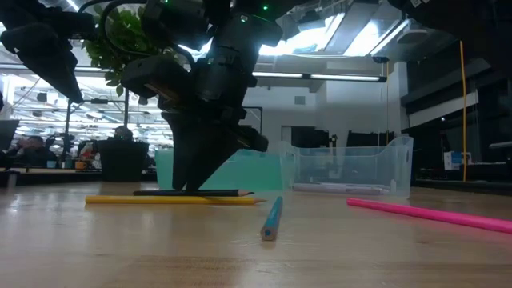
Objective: Sort pens & pencils
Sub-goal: Put the black pencil into the blue bin, then put the yellow pencil into the blue bin
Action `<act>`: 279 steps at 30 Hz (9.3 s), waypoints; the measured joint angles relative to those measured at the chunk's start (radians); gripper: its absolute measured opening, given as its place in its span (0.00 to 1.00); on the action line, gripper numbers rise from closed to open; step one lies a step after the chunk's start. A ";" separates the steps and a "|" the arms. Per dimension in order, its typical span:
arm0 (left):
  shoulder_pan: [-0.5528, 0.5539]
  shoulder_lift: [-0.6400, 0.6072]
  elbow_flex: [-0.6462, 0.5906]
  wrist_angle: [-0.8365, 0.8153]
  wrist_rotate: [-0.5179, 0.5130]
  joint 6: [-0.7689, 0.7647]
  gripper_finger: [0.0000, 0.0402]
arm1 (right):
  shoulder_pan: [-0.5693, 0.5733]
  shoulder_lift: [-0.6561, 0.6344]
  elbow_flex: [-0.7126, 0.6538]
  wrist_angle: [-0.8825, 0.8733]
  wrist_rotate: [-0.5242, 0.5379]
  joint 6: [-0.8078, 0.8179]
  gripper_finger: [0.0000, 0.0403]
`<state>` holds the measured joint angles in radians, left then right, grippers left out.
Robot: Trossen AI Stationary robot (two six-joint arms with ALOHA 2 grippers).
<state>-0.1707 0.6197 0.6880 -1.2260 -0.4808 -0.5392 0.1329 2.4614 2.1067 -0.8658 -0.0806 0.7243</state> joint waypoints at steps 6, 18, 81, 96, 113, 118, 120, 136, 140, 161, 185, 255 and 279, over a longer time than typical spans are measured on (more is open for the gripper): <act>0.000 0.000 0.000 0.000 0.000 0.000 0.29 | 0.000 0.000 0.000 0.001 0.000 0.000 0.21; 0.000 0.000 0.000 0.000 0.000 0.000 0.29 | -0.003 -0.011 -0.134 0.161 -0.066 0.042 0.21; 0.000 0.000 0.000 0.008 0.000 -0.007 0.29 | -0.281 -0.083 0.247 -0.423 0.269 -0.773 0.05; 0.000 0.000 0.000 0.117 0.001 -0.002 0.29 | -0.310 -0.072 0.220 -0.245 0.351 -1.129 0.05; 0.000 0.000 0.000 0.117 0.000 -0.001 0.29 | -0.334 -0.068 0.041 -0.087 0.275 -1.166 0.05; 0.000 0.000 0.000 0.117 0.001 0.000 0.29 | -0.334 -0.068 0.042 -0.051 0.271 -1.125 0.16; 0.000 0.000 0.000 0.117 0.009 -0.001 0.29 | -0.334 -0.068 0.042 -0.031 0.270 -1.117 0.22; 0.000 0.000 0.000 0.116 0.030 -0.001 0.29 | -0.232 -0.069 0.222 -0.251 0.344 -0.980 0.31; 0.000 0.000 0.000 0.115 0.031 -0.001 0.29 | -0.145 -0.080 0.241 -0.297 0.228 -0.866 0.31; 0.000 0.000 0.000 0.113 0.083 -0.008 0.29 | 0.059 -0.073 0.032 -0.037 0.056 -0.662 0.31; 0.000 0.000 0.000 0.113 0.083 -0.009 0.29 | 0.036 -0.075 -0.217 0.233 -0.078 -0.623 0.31; 0.000 0.000 0.000 0.113 0.083 -0.008 0.29 | 0.068 -0.076 -0.217 0.097 0.109 -0.464 0.04; 0.000 0.000 0.000 0.113 0.082 -0.008 0.29 | 0.072 -0.069 -0.134 0.011 0.114 -0.471 0.01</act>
<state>-0.1711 0.6201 0.6879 -1.1126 -0.3985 -0.5472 0.2050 2.3928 1.9724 -0.8545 0.0330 0.2535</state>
